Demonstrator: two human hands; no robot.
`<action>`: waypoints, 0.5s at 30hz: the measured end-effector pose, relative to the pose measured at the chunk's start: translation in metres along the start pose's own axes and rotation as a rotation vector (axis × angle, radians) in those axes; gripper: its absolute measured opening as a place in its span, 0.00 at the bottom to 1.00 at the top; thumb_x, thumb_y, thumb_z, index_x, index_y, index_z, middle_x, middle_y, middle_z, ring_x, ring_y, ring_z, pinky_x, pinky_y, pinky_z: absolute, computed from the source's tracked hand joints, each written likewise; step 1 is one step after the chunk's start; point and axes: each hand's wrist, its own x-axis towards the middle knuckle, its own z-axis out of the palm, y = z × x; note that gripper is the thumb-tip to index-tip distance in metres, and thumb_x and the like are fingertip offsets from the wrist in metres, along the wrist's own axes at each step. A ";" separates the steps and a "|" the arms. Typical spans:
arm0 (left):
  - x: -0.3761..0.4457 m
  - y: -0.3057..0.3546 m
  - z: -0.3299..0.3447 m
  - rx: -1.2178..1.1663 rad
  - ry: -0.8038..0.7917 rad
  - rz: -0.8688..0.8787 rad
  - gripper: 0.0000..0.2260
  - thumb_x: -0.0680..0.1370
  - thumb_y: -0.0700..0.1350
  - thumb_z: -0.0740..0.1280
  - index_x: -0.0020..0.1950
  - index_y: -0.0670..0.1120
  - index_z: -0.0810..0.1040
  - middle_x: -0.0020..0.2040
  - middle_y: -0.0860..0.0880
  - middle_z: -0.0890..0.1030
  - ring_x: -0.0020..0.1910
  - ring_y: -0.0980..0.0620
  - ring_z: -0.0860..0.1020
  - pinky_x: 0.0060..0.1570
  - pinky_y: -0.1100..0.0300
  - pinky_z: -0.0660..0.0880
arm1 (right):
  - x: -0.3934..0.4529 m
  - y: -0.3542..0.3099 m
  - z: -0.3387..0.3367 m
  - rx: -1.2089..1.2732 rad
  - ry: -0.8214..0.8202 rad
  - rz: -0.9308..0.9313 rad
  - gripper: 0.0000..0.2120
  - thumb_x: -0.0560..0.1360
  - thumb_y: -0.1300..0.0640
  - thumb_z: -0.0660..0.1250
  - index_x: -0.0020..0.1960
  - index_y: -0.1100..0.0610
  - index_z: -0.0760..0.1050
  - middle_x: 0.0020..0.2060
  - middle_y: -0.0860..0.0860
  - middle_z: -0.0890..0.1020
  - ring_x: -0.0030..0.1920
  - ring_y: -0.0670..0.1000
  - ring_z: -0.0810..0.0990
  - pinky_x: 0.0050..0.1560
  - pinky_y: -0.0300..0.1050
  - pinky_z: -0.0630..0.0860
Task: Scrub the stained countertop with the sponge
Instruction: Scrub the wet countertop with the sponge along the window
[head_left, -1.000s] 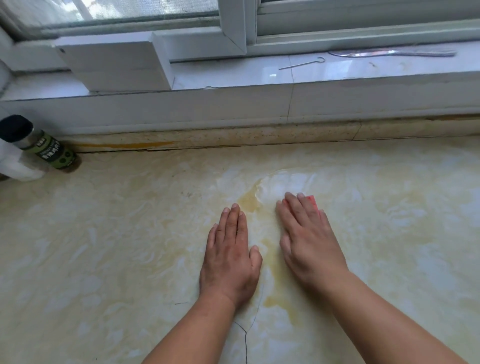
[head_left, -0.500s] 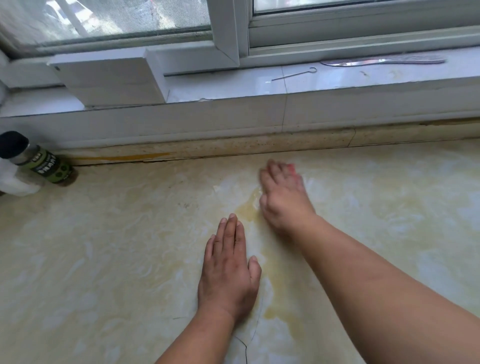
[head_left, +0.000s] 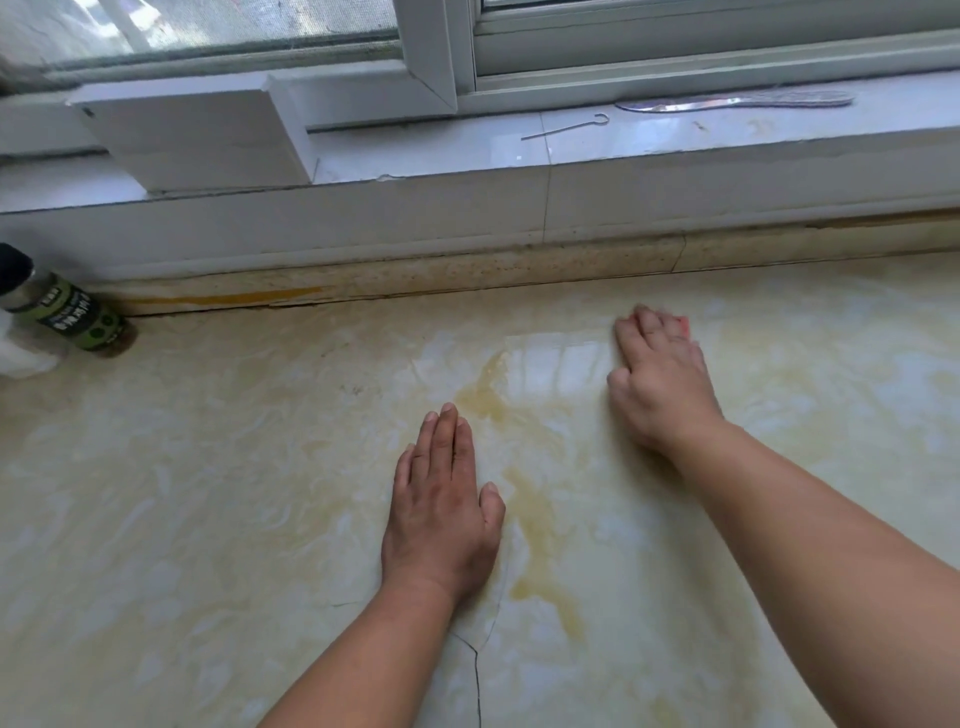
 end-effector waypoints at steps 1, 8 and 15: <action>0.000 0.000 0.000 -0.003 0.002 0.003 0.38 0.75 0.59 0.34 0.84 0.47 0.35 0.83 0.52 0.29 0.81 0.56 0.28 0.78 0.55 0.30 | -0.012 -0.008 0.002 -0.006 -0.035 -0.050 0.32 0.78 0.51 0.54 0.81 0.50 0.53 0.82 0.49 0.49 0.81 0.54 0.43 0.79 0.58 0.47; 0.003 -0.006 -0.006 -0.051 -0.046 0.036 0.33 0.85 0.55 0.49 0.86 0.46 0.39 0.85 0.51 0.33 0.82 0.54 0.32 0.80 0.54 0.33 | -0.186 -0.018 0.039 -0.042 -0.116 -0.230 0.35 0.75 0.46 0.47 0.82 0.47 0.50 0.82 0.44 0.44 0.81 0.50 0.37 0.80 0.53 0.45; 0.001 -0.036 -0.023 -0.122 -0.047 0.102 0.32 0.86 0.52 0.52 0.86 0.47 0.40 0.85 0.52 0.35 0.82 0.55 0.33 0.82 0.54 0.37 | -0.282 -0.020 0.064 -0.040 -0.020 -0.240 0.38 0.64 0.50 0.61 0.75 0.56 0.70 0.78 0.54 0.65 0.78 0.59 0.61 0.73 0.54 0.58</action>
